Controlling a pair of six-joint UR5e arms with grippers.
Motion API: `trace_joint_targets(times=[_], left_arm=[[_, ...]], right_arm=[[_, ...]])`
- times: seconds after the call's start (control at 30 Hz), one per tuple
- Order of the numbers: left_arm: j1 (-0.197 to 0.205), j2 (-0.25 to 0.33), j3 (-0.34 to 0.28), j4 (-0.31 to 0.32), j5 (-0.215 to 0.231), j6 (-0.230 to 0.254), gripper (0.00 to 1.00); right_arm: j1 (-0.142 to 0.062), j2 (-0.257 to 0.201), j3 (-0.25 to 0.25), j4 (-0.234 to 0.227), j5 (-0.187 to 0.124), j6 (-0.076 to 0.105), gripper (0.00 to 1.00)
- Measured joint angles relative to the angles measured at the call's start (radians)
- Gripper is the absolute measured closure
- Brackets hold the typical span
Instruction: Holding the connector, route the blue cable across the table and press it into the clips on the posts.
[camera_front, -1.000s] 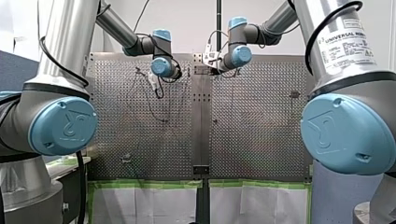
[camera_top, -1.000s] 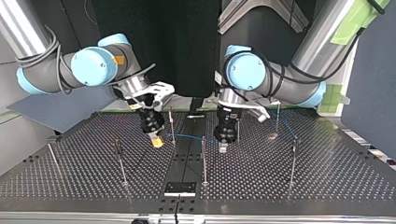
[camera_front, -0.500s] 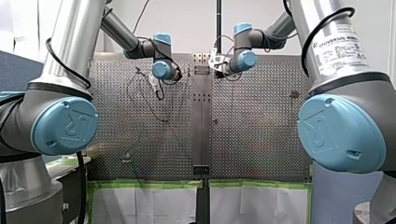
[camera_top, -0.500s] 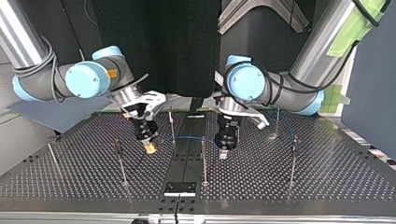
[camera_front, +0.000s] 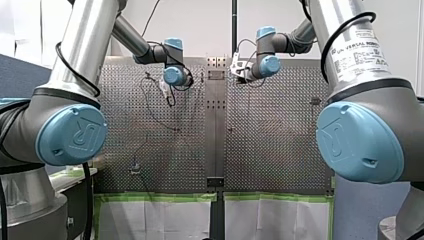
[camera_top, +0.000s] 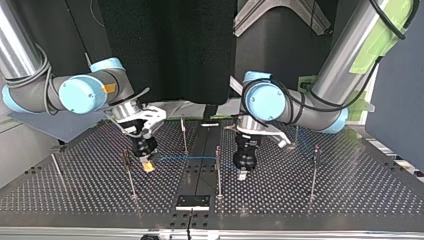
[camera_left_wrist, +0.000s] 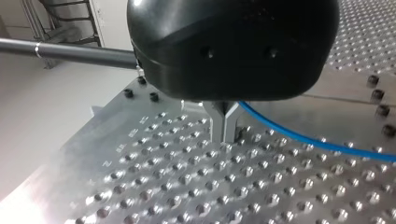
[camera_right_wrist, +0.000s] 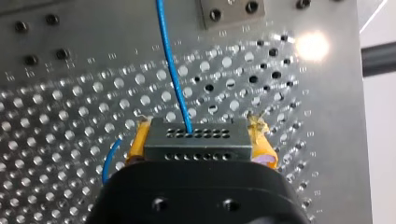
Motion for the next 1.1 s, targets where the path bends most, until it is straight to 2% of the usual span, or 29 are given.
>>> trace_joint_targets(times=[0.13,0.17,0.2,0.23,0.27,0.3,0.33,0.37,0.4,0.47,0.97,1.1], left_arm=[[0.007,0.000,0.002,-0.009,-0.001,0.001,1.00],[0.008,0.000,0.002,-0.011,-0.001,0.001,0.92],[0.009,0.000,0.002,-0.013,-0.001,0.001,0.92],[0.010,0.000,0.002,-0.015,-0.001,0.001,0.81],[0.010,0.000,0.002,-0.017,-0.002,0.001,0.60],[0.011,0.000,0.003,-0.021,-0.002,0.001,0.60],[0.011,0.000,0.003,-0.024,-0.002,0.001,0.39],[0.011,0.000,0.003,-0.028,-0.002,0.001,0.26],[0.011,0.000,0.003,-0.033,-0.003,0.001,0.26],[0.011,0.000,0.003,-0.043,-0.003,0.001,0.00],[-0.003,0.002,-0.001,-0.167,-0.011,0.012,0.00],[-0.018,0.017,-0.016,-0.195,-0.009,0.028,0.00]], right_arm=[[-0.008,0.001,-0.001,0.000,-0.004,-0.002,1.00],[-0.009,0.001,-0.001,0.000,-0.004,-0.003,1.00],[-0.010,0.001,-0.001,0.000,-0.005,-0.004,1.00],[-0.010,0.001,-0.001,0.000,-0.005,-0.004,1.00],[-0.011,0.001,-0.001,0.000,-0.005,-0.005,1.00],[-0.011,0.001,-0.001,0.000,-0.005,-0.006,1.00],[-0.011,0.001,-0.001,0.000,-0.006,-0.006,1.00],[-0.011,0.001,-0.001,0.000,-0.006,-0.007,1.00],[-0.011,0.001,-0.001,0.000,-0.006,-0.008,1.00],[-0.011,0.001,-0.001,0.000,-0.006,-0.008,1.00],[-0.005,0.001,-0.002,0.001,-0.007,-0.012,1.00],[-0.005,0.001,-0.002,0.002,-0.007,-0.012,1.00]])
